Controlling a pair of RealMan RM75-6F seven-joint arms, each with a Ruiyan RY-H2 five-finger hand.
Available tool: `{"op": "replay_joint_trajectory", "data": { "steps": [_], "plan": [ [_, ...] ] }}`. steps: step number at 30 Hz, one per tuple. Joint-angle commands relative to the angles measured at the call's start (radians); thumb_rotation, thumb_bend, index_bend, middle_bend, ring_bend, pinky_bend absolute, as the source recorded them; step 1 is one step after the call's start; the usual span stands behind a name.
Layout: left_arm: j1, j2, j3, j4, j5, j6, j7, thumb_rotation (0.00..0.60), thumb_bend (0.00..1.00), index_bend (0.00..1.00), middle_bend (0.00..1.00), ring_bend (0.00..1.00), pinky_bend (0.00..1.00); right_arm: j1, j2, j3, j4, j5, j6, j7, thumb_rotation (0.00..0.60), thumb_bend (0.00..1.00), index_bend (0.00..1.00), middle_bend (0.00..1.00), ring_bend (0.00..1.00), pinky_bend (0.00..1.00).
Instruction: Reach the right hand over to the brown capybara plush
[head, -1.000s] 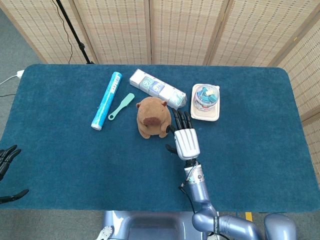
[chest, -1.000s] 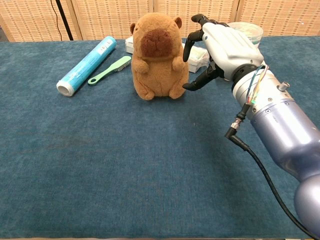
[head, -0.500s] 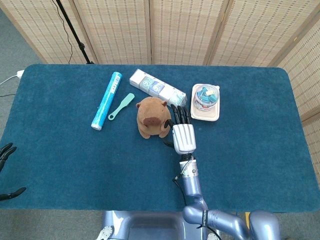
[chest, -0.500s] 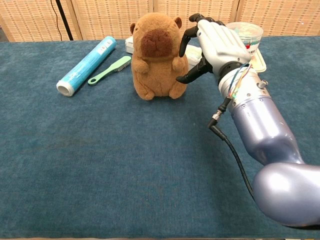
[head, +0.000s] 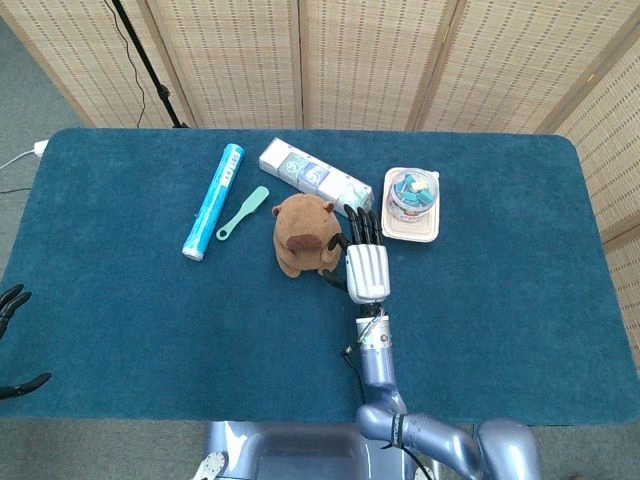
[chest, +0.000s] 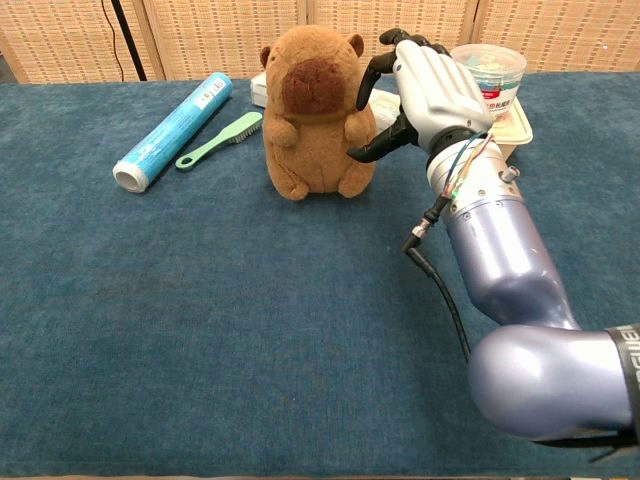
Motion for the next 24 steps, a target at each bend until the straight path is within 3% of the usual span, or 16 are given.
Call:
{"op": "replay_joint_trajectory", "data": {
  "steps": [1, 16, 24],
  "plan": [
    [-0.001, 0.0, -0.001, -0.001, -0.001, -0.003, 0.001, 0.6, 0.0, 0.0, 0.0, 0.0, 0.0, 0.016, -0.015, 0.009, 0.023, 0.007, 0.004, 0.027, 0.6, 0.0, 0.52, 0.11, 0.01, 0.04],
    [-0.005, 0.004, -0.002, -0.003, -0.004, -0.014, -0.005, 0.6, 0.0, 0.0, 0.0, 0.0, 0.0, 0.077, -0.049, 0.02, 0.118, 0.034, 0.001, 0.058, 0.6, 0.01, 0.54, 0.12, 0.02, 0.04],
    [-0.005, 0.005, -0.003, 0.002, -0.004, -0.014, -0.015, 0.6, 0.0, 0.0, 0.0, 0.0, 0.0, 0.096, -0.049, -0.008, 0.143, 0.061, 0.018, 0.067, 0.6, 0.21, 0.59, 0.14, 0.04, 0.06]
  ]
}}
